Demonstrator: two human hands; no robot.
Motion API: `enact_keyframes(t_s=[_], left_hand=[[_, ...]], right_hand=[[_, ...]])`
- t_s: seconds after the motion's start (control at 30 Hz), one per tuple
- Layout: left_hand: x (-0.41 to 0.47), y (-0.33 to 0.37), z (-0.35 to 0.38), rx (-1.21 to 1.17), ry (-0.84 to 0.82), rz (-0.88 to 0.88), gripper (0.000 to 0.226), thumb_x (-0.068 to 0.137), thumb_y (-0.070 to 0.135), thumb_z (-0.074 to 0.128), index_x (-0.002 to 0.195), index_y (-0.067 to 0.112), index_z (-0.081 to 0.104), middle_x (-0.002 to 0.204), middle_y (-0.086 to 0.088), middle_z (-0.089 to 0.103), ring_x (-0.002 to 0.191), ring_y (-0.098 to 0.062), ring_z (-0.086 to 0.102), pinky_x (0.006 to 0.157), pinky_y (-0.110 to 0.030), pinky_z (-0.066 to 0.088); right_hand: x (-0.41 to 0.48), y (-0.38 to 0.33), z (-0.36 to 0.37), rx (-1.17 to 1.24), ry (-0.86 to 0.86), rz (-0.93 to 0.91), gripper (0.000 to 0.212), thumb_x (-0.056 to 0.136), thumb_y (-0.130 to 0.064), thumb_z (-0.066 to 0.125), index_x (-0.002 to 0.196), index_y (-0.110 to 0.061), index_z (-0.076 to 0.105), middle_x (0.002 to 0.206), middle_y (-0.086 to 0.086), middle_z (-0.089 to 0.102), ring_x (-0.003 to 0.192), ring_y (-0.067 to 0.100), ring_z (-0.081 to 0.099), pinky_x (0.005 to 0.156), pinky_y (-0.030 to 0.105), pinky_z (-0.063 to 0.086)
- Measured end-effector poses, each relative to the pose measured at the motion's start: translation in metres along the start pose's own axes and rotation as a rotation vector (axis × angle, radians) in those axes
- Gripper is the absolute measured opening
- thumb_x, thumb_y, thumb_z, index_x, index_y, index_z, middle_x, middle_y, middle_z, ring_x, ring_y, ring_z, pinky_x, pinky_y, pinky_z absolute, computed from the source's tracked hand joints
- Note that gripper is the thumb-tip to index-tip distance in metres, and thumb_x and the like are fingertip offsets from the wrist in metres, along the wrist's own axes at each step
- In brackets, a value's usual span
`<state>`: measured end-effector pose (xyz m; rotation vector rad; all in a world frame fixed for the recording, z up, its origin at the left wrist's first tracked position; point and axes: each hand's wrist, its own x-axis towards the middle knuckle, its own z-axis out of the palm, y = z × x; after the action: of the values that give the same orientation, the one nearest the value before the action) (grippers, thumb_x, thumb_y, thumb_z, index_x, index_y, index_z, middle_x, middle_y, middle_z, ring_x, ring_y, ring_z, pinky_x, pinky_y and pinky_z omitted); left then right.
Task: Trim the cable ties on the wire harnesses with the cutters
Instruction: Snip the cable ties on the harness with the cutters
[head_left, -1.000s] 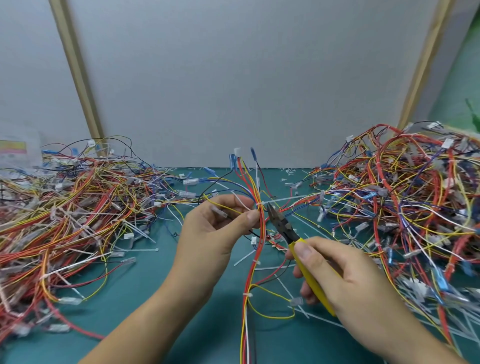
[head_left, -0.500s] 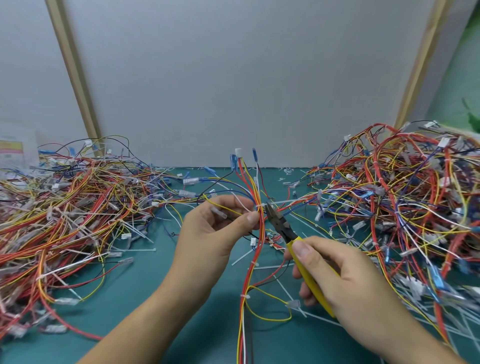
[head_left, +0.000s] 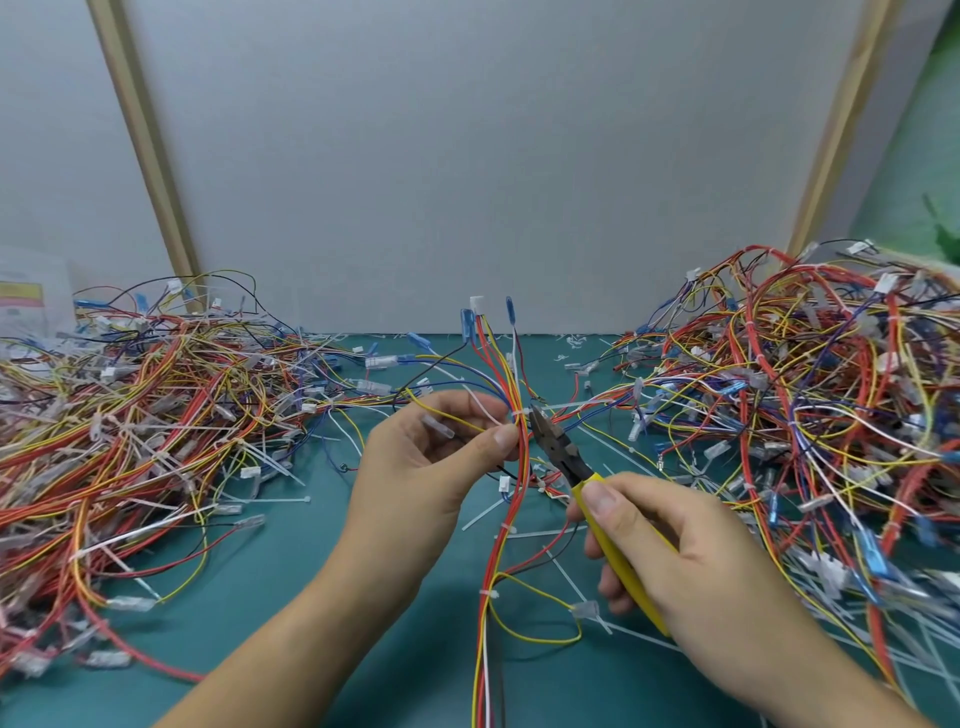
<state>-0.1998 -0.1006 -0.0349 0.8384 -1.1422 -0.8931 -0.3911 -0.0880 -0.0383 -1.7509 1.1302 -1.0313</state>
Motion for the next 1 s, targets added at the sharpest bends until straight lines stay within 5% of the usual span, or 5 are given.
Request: enact_keyframes(t_s=[0.5, 0.77, 1.0], left_hand=[[-0.0007, -0.0003, 0.0005, 0.034, 0.000, -0.005, 0.011, 0.080, -0.001, 0.074, 0.090, 0.003, 0.069, 0.073, -0.006, 0.072, 0.068, -0.011, 0.067, 0.066, -0.017, 0.052], [-0.0017, -0.0022, 0.0015, 0.032, 0.002, -0.015, 0.010, 0.080, -0.001, 0.074, 0.088, 0.004, 0.070, 0.073, -0.006, 0.072, 0.068, -0.012, 0.068, 0.066, -0.017, 0.053], [-0.0036, -0.0034, 0.0033, 0.082, -0.046, -0.045, 0.020, 0.082, -0.003, 0.072, 0.100, 0.002, 0.064, 0.075, -0.006, 0.072, 0.070, -0.011, 0.069, 0.069, -0.018, 0.053]], right_hand=[[0.0006, 0.0010, 0.0003, -0.009, -0.004, 0.003, 0.046, 0.078, -0.065, 0.049, 0.086, -0.024, 0.071, 0.070, 0.004, 0.062, 0.053, 0.014, 0.060, 0.050, 0.031, 0.056], [0.0002, -0.0035, -0.0014, 0.081, -0.018, 0.101, 0.049, 0.078, -0.066, 0.047, 0.077, -0.021, 0.066, 0.058, -0.002, 0.055, 0.045, 0.016, 0.052, 0.042, 0.028, 0.045], [0.0043, -0.0040, -0.0018, 0.303, 0.073, 0.085, 0.041, 0.068, -0.060, 0.061, 0.084, -0.023, 0.070, 0.076, -0.001, 0.067, 0.061, 0.017, 0.061, 0.058, 0.032, 0.055]])
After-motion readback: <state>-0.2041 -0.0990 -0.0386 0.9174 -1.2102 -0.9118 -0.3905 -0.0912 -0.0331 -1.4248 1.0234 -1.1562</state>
